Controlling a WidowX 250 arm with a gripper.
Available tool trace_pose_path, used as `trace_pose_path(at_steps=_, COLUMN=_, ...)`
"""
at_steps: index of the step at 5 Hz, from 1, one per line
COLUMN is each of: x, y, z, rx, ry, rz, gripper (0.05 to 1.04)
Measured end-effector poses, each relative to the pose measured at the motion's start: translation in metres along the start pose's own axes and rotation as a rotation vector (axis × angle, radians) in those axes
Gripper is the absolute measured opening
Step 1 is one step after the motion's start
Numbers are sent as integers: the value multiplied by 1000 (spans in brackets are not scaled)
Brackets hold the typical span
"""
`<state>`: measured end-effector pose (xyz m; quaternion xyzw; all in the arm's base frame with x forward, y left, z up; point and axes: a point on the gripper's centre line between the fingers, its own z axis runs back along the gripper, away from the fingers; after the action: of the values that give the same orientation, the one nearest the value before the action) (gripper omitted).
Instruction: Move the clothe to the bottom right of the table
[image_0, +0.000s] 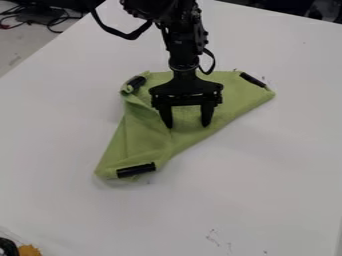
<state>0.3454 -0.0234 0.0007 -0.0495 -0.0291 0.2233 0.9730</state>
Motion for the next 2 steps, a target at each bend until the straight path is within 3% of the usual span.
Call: trace_pose_path(at_steps=2, x=-37, y=-22, z=-6, rx=-61, ry=27, rz=210, gripper=1000)
